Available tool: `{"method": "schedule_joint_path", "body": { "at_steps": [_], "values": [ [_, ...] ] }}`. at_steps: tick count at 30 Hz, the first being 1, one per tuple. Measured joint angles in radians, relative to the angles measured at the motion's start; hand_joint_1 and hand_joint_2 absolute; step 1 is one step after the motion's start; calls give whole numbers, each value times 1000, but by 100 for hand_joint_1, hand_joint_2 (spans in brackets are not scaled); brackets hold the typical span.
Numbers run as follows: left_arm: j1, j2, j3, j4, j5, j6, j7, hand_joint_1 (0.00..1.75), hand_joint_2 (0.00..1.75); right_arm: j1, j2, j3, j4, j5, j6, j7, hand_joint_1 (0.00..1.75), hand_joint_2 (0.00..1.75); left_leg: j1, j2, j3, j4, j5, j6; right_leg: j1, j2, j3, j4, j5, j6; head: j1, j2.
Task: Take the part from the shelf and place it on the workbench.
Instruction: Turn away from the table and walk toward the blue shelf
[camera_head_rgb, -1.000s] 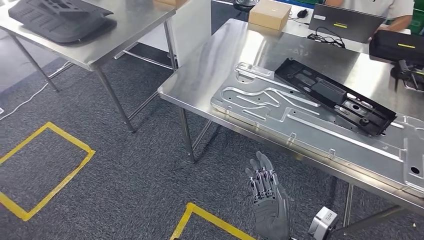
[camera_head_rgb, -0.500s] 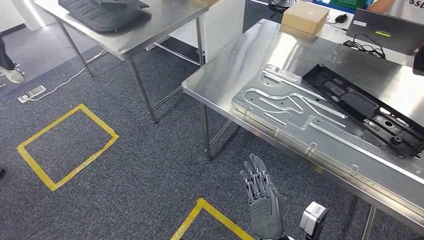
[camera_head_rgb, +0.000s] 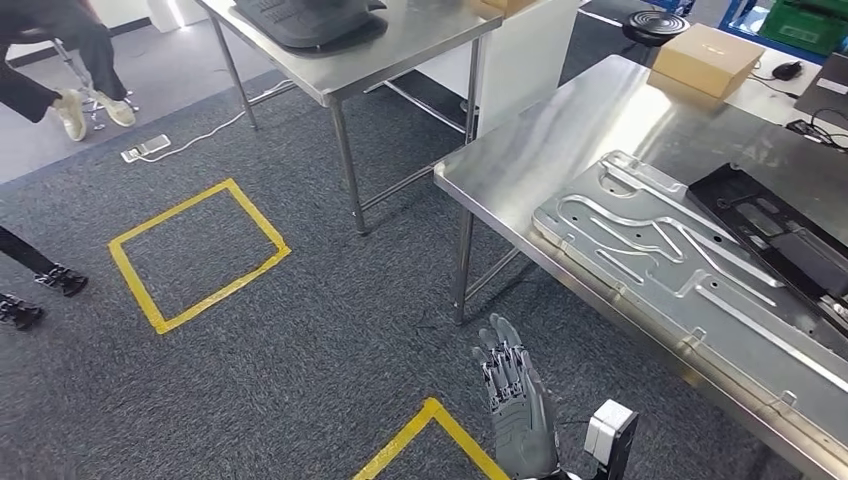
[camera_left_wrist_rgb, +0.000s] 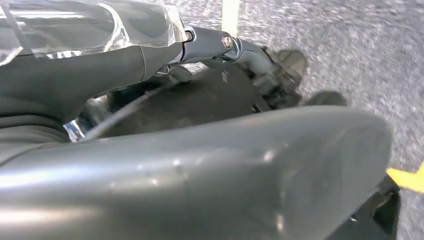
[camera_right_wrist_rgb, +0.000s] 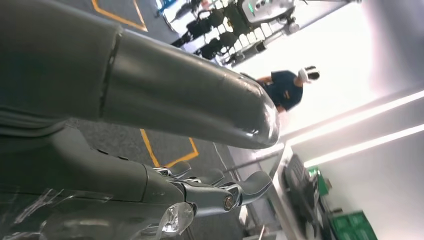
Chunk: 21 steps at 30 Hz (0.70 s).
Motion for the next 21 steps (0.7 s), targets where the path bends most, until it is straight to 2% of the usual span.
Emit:
{"method": "schedule_joint_path", "body": {
  "at_steps": [1, 2, 3, 4, 5, 6, 7, 8, 9, 10, 11, 12, 13, 14, 15, 16, 17, 18, 19, 21],
  "values": [
    [1, 1, -1, 0, -4, 2, 3, 0, 0, 0, 0, 0, 1, 0, 0, 0, 0, 0, 0, -8, -4, 1, -1, -5, -1, 14, 11, -26, 3, -1, 0, 0],
    [1, 1, -2, 0, -8, 3, 7, 0, 0, 1, 0, 0, 3, -1, 0, -1, 0, 0, 0, -17, -9, 2, 0, -10, 1, 14, 12, -30, -1, -5, 0, 0],
    [1, 2, -3, 0, -11, 4, 10, 0, 0, 1, 0, 0, 3, -1, -1, -1, 0, 0, 3, -26, -13, 1, 1, -15, 1, 3, 11, -30, 0, -11, 0, 0],
    [1, 3, -4, 0, -13, 5, 13, 0, 0, 0, 0, 0, 3, -1, -1, -2, 0, 0, 4, -23, -15, 6, -3, -21, 2, -8, 12, -32, 0, -17, -1, 0],
    [1, 3, -5, 0, -14, 6, 16, 0, 0, 0, 0, 0, 3, -2, -1, -2, 0, 0, 5, -9, -24, 26, -15, -27, 2, -20, 13, -33, 0, -24, -1, 0],
    [1, 4, -6, 0, -15, 7, 18, 0, 0, 1, 0, 0, 4, -2, -1, -3, 0, 0, 5, 12, -42, 67, -38, -32, 1, -32, 15, -34, 1, -30, -1, 0],
    [-1, 6, -7, 0, -16, 7, 18, 0, 0, 2, 0, 0, 4, -3, -1, -4, 0, 0, 5, 38, -70, 129, -70, -37, 2, -43, 16, -34, -1, -34, -2, 0],
    [-3, 6, -8, 0, -16, 8, 19, 0, 0, 3, 0, 0, 5, -4, -1, -4, 0, 0, 5, 53, -106, 205, -105, -41, 4, -55, 16, -34, -2, -37, -2, 0],
    [-6, 7, -9, 0, -16, 8, 19, 0, 0, 4, 0, 0, 7, -5, -2, -4, 0, 0, 5, 60, -138, 274, -130, -44, 6, -68, 17, -34, -4, -39, -2, 0],
    [-8, 8, -11, 0, -16, 9, 19, 0, 0, 5, 0, 0, 8, -6, -2, -4, 0, 0, 5, 63, -156, 314, -140, -45, 7, -81, 18, -34, -6, -40, -3, 0],
    [-8, 9, -12, 0, -16, 9, 19, 0, 0, 5, 0, 0, 10, -7, -2, -4, 0, 0, 5, 65, -154, 313, -129, -43, 9, -93, 20, -34, -8, -41, -2, 0],
    [-6, 10, -13, 0, -16, 9, 20, 0, 0, 5, 0, 0, 11, -8, -3, -4, 0, 0, 5, 70, -130, 268, -100, -40, 11, -104, 23, -34, -10, -41, -2, 0],
    [-3, 11, -14, 0, -16, 8, 21, 0, 0, 5, 0, 0, 11, -8, -3, -4, 0, 0, 3, 83, -92, 192, -62, -35, 12, -113, 28, -34, -13, -40, -3, 0],
    [1, 12, -15, 0, -17, 8, 24, 0, 0, 4, 0, 0, 12, -8, -3, -4, 0, 0, -2, 109, -54, 113, -32, -27, 14, -122, 31, -34, -15, -39, -3, 0],
    [4, 13, -15, 0, -18, 7, 26, 0, 0, 4, 0, 0, 12, -8, -3, -5, 0, 0, -8, 131, -28, 52, -13, -20, 16, -130, 32, -34, -17, -36, -3, 0],
    [6, 14, -15, 1, -19, 7, 28, 0, 0, 4, 0, 0, 12, -8, -3, -5, 0, 0, -14, 147, -14, 16, -4, -14, 18, -139, 32, -33, -19, -34, -3, 0],
    [7, 15, -16, 1, -21, 6, 29, 0, 0, 4, 0, 0, 13, -8, -3, -5, 0, 0, -19, 154, -14, 4, -6, -10, 20, -147, 31, -33, -20, -31, -3, 0],
    [8, 15, -16, 1, -23, 5, 29, 0, 0, 3, 0, 0, 14, -9, -3, -5, 0, 0, -20, 143, -17, 1, -4, -7, 20, -159, 32, -34, -21, -27, -3, 0],
    [8, 15, -16, 1, -25, 5, 29, 0, 0, 2, 1, 0, 15, -9, -3, -5, 0, 0, -16, 132, -16, -2, -1, -3, 19, -160, 33, -32, -25, -22, -2, 0],
    [6, 14, -17, 1, -29, 4, 31, 0, 0, 0, 2, 0, 17, -9, -3, -4, 0, 0, -9, 108, -10, -10, 6, 5, 17, -123, 20, 10, -56, -12, -2, 0]
  ]
}}
